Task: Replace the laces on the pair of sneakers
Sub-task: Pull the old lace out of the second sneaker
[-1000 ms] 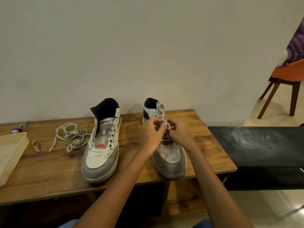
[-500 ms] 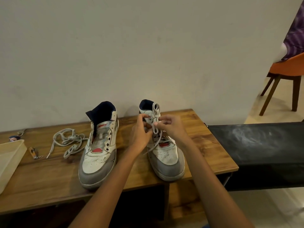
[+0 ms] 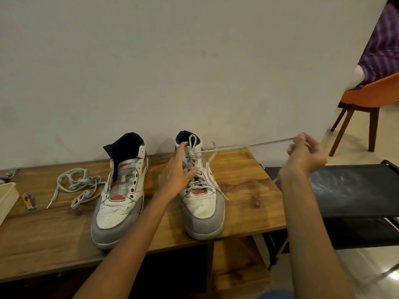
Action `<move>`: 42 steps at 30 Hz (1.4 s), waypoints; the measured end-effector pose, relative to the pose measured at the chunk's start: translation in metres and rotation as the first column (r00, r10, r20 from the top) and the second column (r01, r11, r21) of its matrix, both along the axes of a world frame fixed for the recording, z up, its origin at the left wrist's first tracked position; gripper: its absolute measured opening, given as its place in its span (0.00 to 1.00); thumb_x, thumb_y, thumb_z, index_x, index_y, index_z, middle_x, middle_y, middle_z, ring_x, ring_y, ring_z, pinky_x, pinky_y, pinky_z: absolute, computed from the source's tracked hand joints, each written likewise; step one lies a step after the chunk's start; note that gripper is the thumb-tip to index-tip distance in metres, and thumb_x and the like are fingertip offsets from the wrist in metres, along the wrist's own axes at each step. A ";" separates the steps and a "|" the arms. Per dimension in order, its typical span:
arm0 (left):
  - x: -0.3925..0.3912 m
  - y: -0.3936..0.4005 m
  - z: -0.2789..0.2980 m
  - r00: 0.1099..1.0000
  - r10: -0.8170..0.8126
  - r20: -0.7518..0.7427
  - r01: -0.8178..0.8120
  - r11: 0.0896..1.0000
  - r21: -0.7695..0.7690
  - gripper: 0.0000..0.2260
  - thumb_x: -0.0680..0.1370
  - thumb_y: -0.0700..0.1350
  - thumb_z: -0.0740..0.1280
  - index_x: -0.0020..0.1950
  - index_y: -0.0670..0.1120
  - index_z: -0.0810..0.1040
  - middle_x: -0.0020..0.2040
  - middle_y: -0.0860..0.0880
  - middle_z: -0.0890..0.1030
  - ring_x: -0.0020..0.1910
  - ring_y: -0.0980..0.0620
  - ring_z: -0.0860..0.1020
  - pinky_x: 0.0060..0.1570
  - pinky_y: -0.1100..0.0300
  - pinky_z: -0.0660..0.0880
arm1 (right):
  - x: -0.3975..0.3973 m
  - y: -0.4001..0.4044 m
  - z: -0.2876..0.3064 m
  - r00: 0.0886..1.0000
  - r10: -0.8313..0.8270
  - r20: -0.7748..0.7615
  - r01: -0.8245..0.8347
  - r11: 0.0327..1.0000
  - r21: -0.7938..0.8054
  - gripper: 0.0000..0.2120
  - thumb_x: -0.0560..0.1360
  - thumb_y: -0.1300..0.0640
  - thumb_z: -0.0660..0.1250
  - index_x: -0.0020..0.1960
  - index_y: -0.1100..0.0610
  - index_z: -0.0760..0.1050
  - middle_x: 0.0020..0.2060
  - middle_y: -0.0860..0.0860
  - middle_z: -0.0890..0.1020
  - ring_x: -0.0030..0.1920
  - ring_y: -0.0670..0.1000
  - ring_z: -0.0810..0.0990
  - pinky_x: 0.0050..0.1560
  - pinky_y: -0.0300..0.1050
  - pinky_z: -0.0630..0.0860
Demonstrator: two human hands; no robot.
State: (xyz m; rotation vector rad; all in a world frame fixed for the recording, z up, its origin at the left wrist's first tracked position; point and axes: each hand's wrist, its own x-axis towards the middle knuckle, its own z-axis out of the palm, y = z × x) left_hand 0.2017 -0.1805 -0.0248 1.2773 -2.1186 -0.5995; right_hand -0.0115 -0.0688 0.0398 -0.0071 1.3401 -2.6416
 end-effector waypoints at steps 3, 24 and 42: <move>0.005 -0.003 0.002 0.999 -0.043 -0.027 0.044 0.999 0.032 0.37 0.74 0.47 0.70 0.75 0.57 0.50 0.52 0.48 0.75 0.47 0.52 0.75 0.43 0.58 0.73 | 0.004 -0.004 -0.016 0.961 0.167 -0.222 -0.067 0.914 0.399 0.05 0.76 0.61 0.66 0.51 0.58 0.79 0.39 0.49 0.79 0.39 0.47 0.77 0.41 0.41 0.77; 0.010 -0.006 -0.001 0.995 -0.076 -0.069 0.076 0.997 0.007 0.36 0.74 0.45 0.69 0.75 0.58 0.52 0.55 0.46 0.79 0.49 0.49 0.79 0.47 0.49 0.79 | 0.104 -0.057 -0.026 0.168 0.856 -0.489 0.030 0.492 0.870 0.10 0.74 0.53 0.66 0.45 0.57 0.82 0.37 0.49 0.82 0.39 0.49 0.78 0.41 0.44 0.75; 0.003 0.011 0.012 0.949 0.052 -0.311 -0.042 0.998 0.039 0.14 0.76 0.46 0.67 0.61 0.48 0.72 0.46 0.51 0.80 0.42 0.55 0.79 0.40 0.60 0.79 | 0.066 -0.047 -0.013 0.582 0.742 -0.333 -0.179 0.517 0.837 0.09 0.78 0.58 0.61 0.51 0.59 0.78 0.42 0.51 0.80 0.44 0.50 0.76 0.48 0.48 0.75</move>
